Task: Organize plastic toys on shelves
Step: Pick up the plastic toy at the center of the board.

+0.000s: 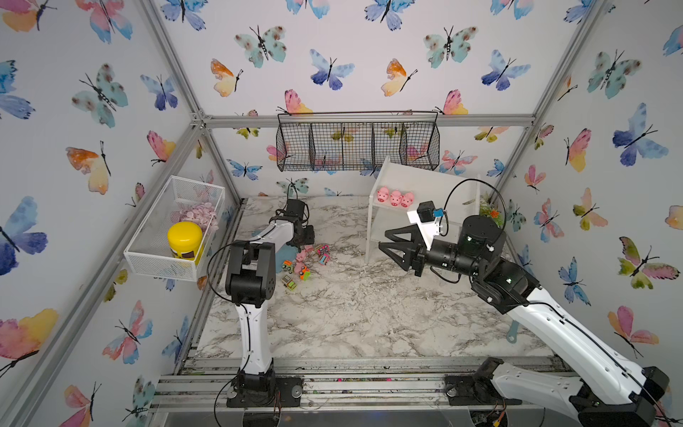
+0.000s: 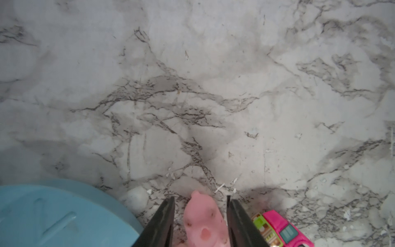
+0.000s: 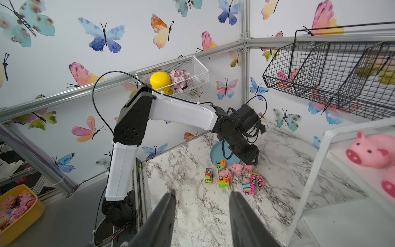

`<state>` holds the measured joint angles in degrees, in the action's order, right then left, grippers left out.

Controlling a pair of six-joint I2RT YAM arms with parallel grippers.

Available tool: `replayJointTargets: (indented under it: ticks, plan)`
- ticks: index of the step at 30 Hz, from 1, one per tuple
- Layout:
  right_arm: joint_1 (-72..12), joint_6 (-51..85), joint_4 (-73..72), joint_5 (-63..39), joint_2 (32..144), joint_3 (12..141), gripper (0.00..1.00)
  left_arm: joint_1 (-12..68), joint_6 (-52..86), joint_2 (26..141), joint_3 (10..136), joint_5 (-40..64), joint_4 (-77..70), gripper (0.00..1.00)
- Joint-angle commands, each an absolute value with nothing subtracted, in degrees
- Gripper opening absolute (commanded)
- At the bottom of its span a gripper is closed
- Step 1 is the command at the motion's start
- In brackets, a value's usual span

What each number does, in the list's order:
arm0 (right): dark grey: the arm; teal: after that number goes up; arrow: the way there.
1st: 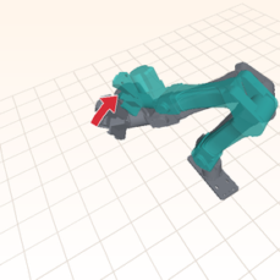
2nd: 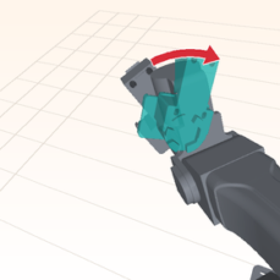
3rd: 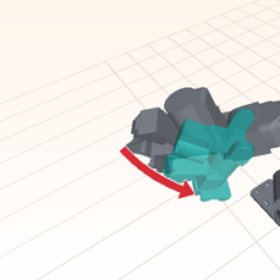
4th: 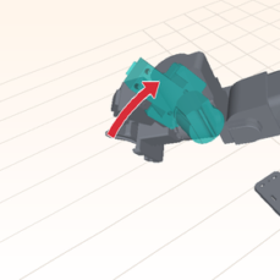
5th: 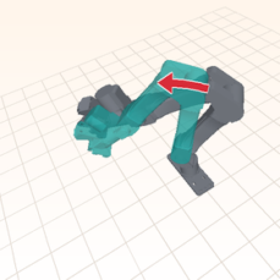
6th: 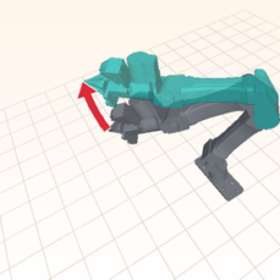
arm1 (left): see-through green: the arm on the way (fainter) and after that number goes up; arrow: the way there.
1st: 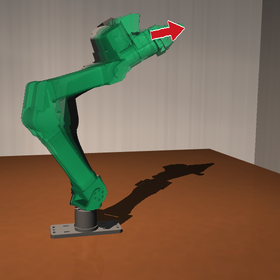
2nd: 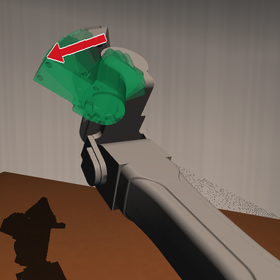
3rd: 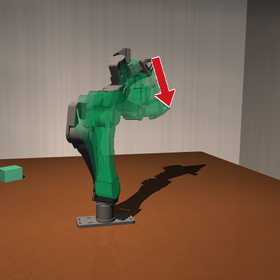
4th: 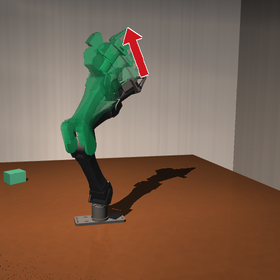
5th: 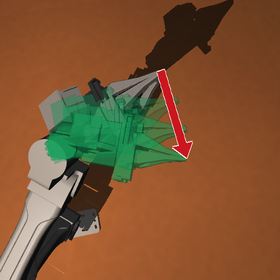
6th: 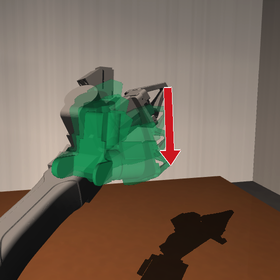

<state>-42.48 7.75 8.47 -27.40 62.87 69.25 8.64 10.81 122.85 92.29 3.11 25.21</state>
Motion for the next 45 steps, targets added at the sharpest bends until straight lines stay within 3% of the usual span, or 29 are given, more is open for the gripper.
replayJointTargets:
  ticks: [1, 7, 10, 12, 15, 23, 31, 36, 41, 45]
  plan:
    - [-42.89, 8.00, 8.28, -26.98, 63.54, 69.76, 0.46, 8.79, 11.60, 124.23, 93.35, 3.58, 28.03, 0.42]
    - [-42.89, 8.48, 7.72, -27.07, 63.96, 70.29, 0.46, 8.81, 11.87, 124.72, 91.39, 4.79, 28.59, 0.39]
    - [-42.89, 8.69, 7.65, -26.98, 63.93, 70.49, 0.46, 8.84, 11.62, 124.30, 90.81, 5.62, 28.44, 0.31]
    - [-42.89, 8.89, 7.54, -26.92, 63.80, 70.58, 0.46, 8.74, 11.60, 123.39, 90.62, 6.60, 28.10, 0.19]
    - [-42.89, 9.65, 6.81, -26.76, 63.42, 70.14, 0.45, 8.55, 11.69, 121.69, 90.62, 7.68, 27.69, 0.12]
    - [-42.88, 15.76, 1.95, -23.18, 60.47, 66.39, 0.47, 7.06, 15.49, 107.68, 86.02, 17.08, 23.24, 0.06]
    - [-42.72, 30.90, -16.03, -22.46, 57.58, 58.87, 0.49, 6.99, 31.44, 84.97, 72.36, 35.76, 6.02, 0.06]
    - [-42.76, 42.81, -29.91, -23.28, 58.27, 55.24, 0.50, 7.20, 49.05, 73.81, 65.40, 43.53, -13.48, 0.03]
    - [-42.67, 57.85, -47.75, -26.28, 62.87, 52.45, 0.52, 9.43, 65.41, 68.26, 64.01, 46.32, -32.16, 0.01]
    - [-42.72, 63.12, -52.25, -27.21, 65.90, 53.93, 0.61, 13.30, 73.89, 67.19, 64.51, 44.31, -41.52, 0.00]
